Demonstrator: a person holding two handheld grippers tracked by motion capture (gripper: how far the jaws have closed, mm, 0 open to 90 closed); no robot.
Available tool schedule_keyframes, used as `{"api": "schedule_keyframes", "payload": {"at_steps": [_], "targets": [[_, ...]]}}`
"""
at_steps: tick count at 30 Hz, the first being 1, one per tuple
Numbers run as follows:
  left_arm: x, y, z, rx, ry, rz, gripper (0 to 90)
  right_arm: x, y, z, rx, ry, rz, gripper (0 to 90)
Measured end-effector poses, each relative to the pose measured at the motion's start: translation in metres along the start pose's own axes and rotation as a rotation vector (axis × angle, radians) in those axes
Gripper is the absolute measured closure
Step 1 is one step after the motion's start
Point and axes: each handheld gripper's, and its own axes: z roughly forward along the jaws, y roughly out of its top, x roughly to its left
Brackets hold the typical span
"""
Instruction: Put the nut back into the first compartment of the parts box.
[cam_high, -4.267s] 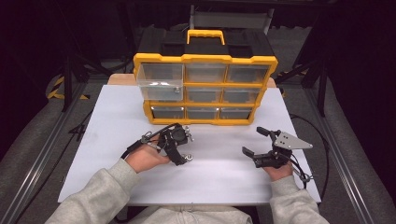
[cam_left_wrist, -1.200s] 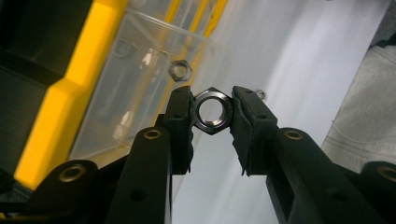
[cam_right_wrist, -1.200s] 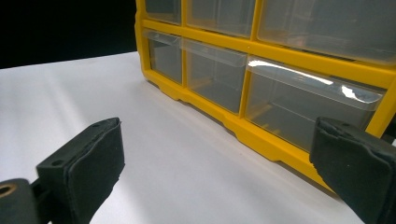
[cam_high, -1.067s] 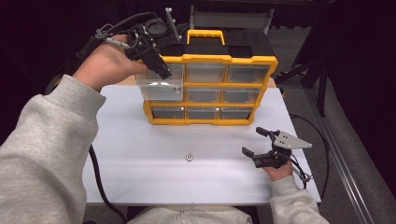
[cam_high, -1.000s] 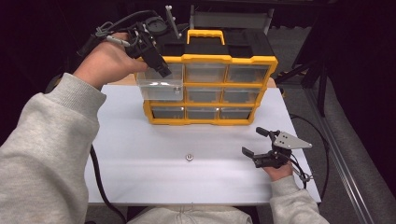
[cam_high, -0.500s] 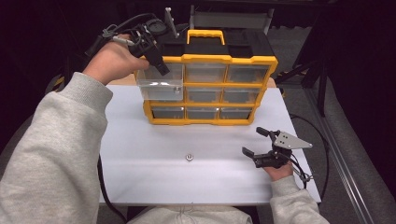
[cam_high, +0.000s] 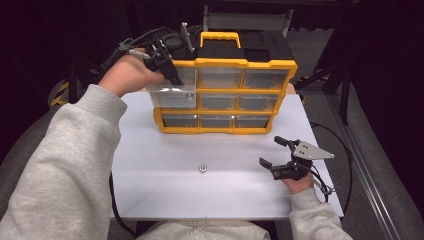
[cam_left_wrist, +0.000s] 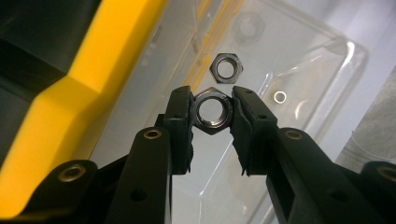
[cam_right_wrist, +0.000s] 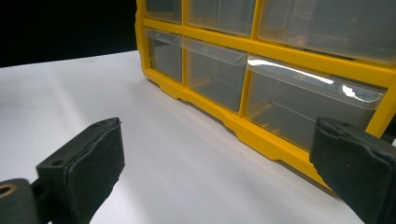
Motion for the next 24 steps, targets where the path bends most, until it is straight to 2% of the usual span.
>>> {"api": "schedule_keyframes", "payload": {"at_steps": [6, 9, 11, 19, 22, 24], "targets": [[0.002, 0.001, 0.006, 0.02, -0.009, -0.019, 69.3, 0.0, 0.0, 0.0, 0.002, 0.003, 0.0, 3.7], [0.004, 0.002, 0.011, 0.061, -0.007, -0.022, 69.3, 0.0, 0.0, 0.001, 0.002, 0.003, 0.0, 3.7], [0.006, 0.003, 0.012, 0.067, -0.012, -0.026, 69.3, 0.0, 0.0, 0.0, 0.002, 0.002, 0.0, 3.7], [0.006, 0.002, 0.012, 0.058, -0.015, -0.024, 69.1, 0.0, 0.0, 0.0, 0.004, 0.001, -0.003, 3.7], [0.005, 0.002, 0.007, 0.025, 0.001, -0.034, 62.2, 0.0, 0.0, 0.0, 0.004, 0.002, -0.001, 3.7], [0.004, 0.0, 0.001, 0.001, 0.009, -0.036, 60.8, 0.0, 0.0, 0.001, 0.005, 0.003, -0.001, 3.7]]}}
